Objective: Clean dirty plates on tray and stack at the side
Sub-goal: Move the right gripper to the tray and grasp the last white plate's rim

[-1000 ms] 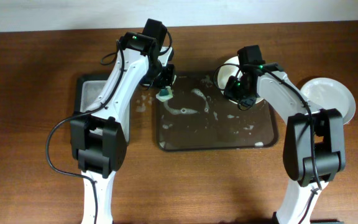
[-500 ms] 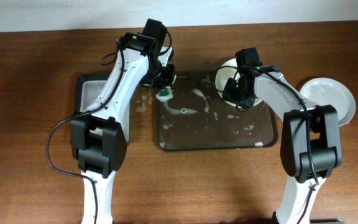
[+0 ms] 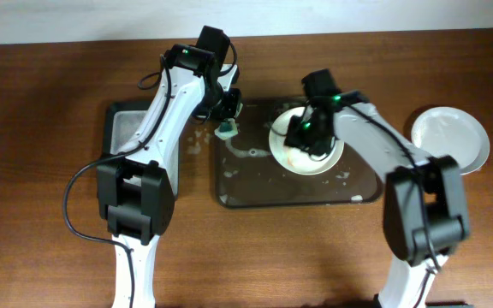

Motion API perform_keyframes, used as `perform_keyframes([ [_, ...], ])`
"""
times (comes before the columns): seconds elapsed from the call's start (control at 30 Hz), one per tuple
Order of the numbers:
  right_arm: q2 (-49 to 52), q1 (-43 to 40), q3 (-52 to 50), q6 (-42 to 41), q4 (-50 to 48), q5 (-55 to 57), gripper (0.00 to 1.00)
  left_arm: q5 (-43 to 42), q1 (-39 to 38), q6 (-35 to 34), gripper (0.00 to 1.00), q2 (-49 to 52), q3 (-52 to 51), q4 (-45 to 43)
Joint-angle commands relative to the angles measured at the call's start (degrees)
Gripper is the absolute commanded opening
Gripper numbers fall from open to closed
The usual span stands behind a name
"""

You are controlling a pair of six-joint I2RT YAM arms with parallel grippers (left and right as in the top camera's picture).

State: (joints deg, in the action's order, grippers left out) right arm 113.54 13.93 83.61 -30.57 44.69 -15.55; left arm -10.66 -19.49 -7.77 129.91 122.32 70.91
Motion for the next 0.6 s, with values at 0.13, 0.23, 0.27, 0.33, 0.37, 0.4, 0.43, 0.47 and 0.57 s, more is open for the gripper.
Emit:
perform_keyframes([
  [0.13,-3.15,-11.56,-0.04,13.79,-2.73,-0.07,0.5,0.63,0.0,-0.5,0.01,-0.26,0.72,-0.17],
  [0.23,-2.49,-13.29,-0.04,24.11,-3.37,1.79,0.51,0.61,-0.02,-0.52,0.01,-0.26,0.72,-0.44],
  [0.27,-2.1,-13.53,-0.04,25.27,-3.34,3.8,0.5,0.61,0.0,-0.5,0.01,-0.26,0.72,-0.57],
  [0.33,-1.33,-13.64,-0.04,27.52,-3.37,5.16,0.5,0.61,-0.02,-0.5,0.01,-0.26,0.7,-0.68],
  [0.37,-0.57,-13.64,-0.07,28.72,-3.54,5.29,0.49,0.61,0.0,-0.5,0.01,-0.26,0.7,-0.68],
  [0.4,0.31,-13.64,-0.04,28.87,-3.58,5.31,0.47,0.61,-0.02,-0.5,0.01,-0.26,0.7,-0.63],
  [0.43,0.55,-13.64,-0.07,28.85,-3.54,5.27,0.47,0.61,-0.11,-0.5,0.01,-0.26,0.7,-0.61],
  [0.47,1.2,-13.64,-0.07,28.87,-3.52,5.29,0.47,0.61,-0.24,-0.5,0.01,-0.26,0.72,-0.63],
  [0.57,2.19,-13.64,-0.09,28.87,-3.5,5.07,0.46,0.63,-1.14,-0.5,0.01,-0.26,0.7,-0.85],
])
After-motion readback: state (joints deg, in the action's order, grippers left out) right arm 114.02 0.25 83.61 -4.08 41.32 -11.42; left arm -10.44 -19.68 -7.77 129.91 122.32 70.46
